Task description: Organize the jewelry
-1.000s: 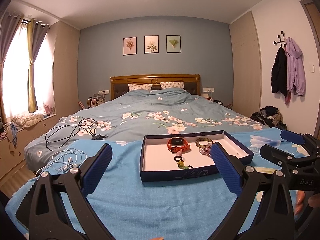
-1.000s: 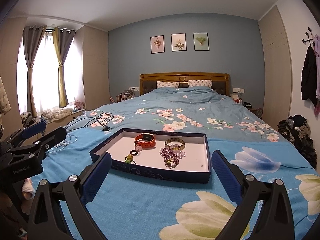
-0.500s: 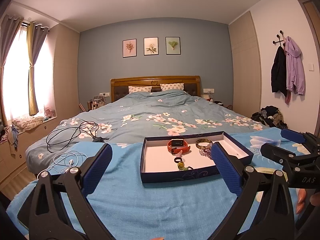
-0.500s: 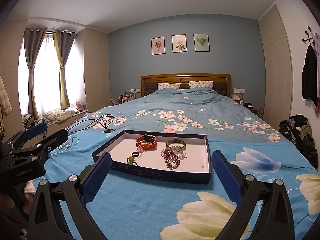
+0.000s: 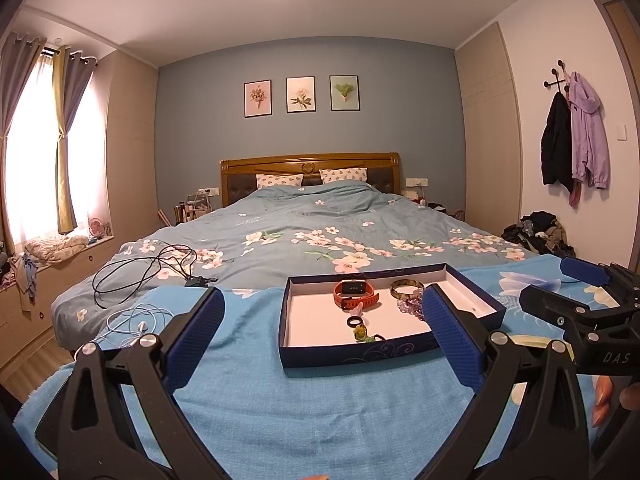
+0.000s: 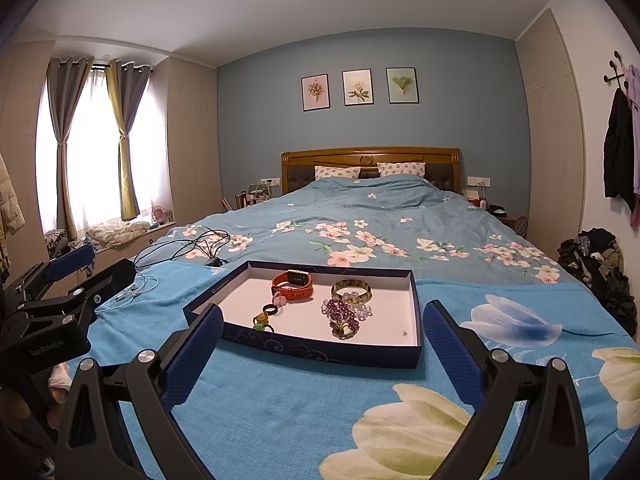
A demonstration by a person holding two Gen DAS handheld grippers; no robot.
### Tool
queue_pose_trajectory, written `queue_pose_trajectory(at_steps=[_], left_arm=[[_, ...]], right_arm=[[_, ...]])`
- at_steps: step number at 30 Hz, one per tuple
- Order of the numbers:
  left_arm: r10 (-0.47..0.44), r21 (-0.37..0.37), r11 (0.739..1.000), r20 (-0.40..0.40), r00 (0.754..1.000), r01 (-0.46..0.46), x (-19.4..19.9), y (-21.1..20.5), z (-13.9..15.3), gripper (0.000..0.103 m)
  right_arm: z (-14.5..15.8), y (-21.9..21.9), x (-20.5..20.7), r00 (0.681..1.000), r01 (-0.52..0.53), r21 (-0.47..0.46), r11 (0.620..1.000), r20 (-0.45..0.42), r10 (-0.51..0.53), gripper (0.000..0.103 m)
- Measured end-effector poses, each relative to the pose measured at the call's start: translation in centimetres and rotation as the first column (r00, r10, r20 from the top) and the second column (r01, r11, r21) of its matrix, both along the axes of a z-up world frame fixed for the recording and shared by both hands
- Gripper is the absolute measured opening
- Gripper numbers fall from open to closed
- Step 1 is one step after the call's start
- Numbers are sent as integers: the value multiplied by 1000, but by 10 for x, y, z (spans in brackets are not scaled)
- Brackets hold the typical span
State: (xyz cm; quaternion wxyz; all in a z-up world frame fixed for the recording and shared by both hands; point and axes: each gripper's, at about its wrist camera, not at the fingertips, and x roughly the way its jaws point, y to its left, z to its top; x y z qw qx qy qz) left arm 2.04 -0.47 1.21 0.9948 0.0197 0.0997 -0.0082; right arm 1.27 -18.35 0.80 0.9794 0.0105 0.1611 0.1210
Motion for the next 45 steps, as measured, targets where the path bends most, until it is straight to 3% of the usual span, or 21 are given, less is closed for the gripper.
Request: queue_pose_trajectory(at_steps=[45], left_arm=[[1,0,1000,11,1000,-1,-1,-4,0,97]], right_arm=[[3,-5,-2,1000,9,2,1000,16,-9,97]])
